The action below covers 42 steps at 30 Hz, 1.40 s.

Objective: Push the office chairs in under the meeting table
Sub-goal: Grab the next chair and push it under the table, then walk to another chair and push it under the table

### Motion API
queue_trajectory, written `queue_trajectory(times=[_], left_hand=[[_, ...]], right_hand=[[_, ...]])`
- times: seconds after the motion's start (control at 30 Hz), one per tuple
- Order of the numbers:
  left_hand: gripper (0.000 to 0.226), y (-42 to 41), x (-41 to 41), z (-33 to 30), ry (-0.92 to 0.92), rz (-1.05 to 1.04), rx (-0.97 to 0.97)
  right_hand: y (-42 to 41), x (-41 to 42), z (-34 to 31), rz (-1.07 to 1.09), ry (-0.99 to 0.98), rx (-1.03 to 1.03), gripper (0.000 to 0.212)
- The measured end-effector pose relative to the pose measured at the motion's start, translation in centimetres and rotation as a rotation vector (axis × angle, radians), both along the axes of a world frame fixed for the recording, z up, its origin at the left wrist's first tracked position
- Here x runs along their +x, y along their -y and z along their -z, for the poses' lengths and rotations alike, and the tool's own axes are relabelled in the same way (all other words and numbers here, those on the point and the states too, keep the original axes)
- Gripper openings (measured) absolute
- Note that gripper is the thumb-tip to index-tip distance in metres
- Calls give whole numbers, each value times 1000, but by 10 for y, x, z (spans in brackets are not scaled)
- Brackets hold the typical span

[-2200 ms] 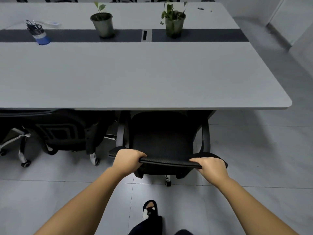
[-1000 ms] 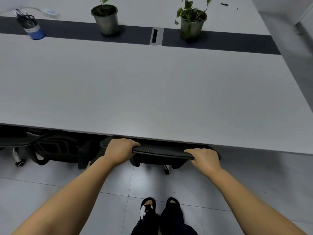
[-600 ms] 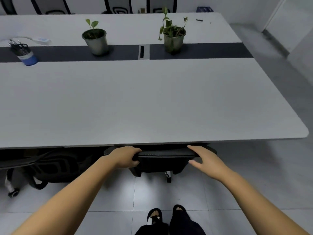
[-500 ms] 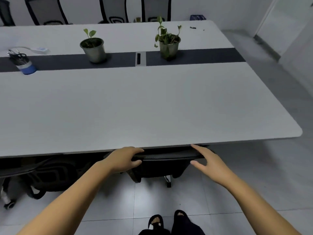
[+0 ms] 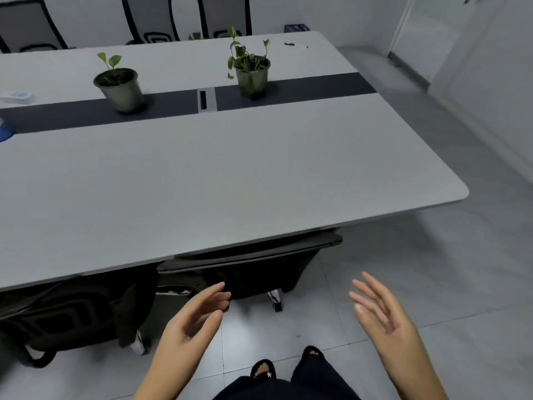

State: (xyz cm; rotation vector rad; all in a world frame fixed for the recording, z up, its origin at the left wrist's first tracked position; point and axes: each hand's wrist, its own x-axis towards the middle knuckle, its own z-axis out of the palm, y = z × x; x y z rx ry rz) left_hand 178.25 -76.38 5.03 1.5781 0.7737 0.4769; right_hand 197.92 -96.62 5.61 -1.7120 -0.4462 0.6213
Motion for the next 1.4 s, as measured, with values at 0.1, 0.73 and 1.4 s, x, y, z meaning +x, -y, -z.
queue_trajectory(times=[0.1,0.73,1.4], left_hand=[[37,12,10,-3,17,39,2],[38,188,196,-10,82,392,54],[33,335,453,11,26,592,115]], right_hand=[[20,-11,1,111,-12,19,44],[244,63,1,631,67,19,46],[388,283,27,772,57,-10,71]])
